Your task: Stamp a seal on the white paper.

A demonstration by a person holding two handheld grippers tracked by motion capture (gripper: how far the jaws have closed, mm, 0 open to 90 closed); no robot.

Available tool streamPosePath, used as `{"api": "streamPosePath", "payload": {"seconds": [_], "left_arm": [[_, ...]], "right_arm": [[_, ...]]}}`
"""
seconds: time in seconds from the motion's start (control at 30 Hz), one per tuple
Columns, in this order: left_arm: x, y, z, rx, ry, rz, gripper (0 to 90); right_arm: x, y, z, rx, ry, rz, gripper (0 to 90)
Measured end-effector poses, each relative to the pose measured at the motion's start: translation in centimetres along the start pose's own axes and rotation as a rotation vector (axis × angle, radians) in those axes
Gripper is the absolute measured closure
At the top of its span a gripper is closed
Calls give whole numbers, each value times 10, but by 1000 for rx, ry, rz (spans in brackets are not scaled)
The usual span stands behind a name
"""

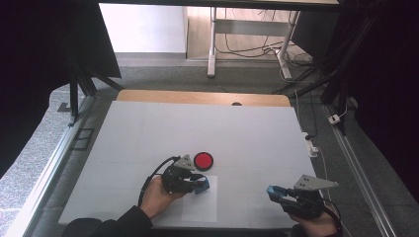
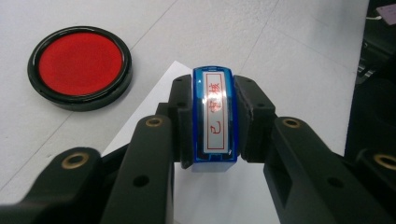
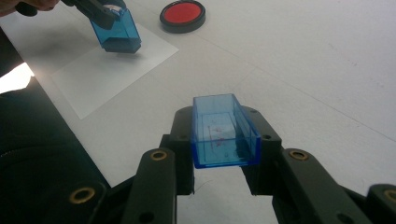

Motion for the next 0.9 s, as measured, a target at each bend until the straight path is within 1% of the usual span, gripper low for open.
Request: {"api": "streamPosePath", "payload": {"seconds": [0.2, 0.3, 0.37, 0.63, 0.8, 0.9], "left_arm": [[-2, -4, -2, 20, -20, 25, 707], [-3, -6, -3, 36, -35, 47, 707], [-4, -7, -3, 37, -40, 55, 707], [-6, -7, -3, 51, -54, 68, 708], [-4, -8, -4, 32, -35, 53, 708], [-6, -8, -5, 28, -49, 66, 708]], "right_arm": [[0, 0, 0, 0, -1, 2, 684], [0, 0, 0, 0, -1, 2, 684], [0, 0, 0, 0, -1, 2, 684], [0, 0, 0, 0, -1, 1, 684], [0, 0, 0, 1, -1, 1, 684], [0, 0, 0, 0, 0, 3, 684]]}}
Point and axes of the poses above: each handheld gripper's, and its own axes: y roughly backward along the jaws, z roughly out of its top, x roughly to its left, the point moved 4 cm from there along -y, roughly forward along the jaws, and after that the axes turned 14 degrees about y, right-handed, at the moved point
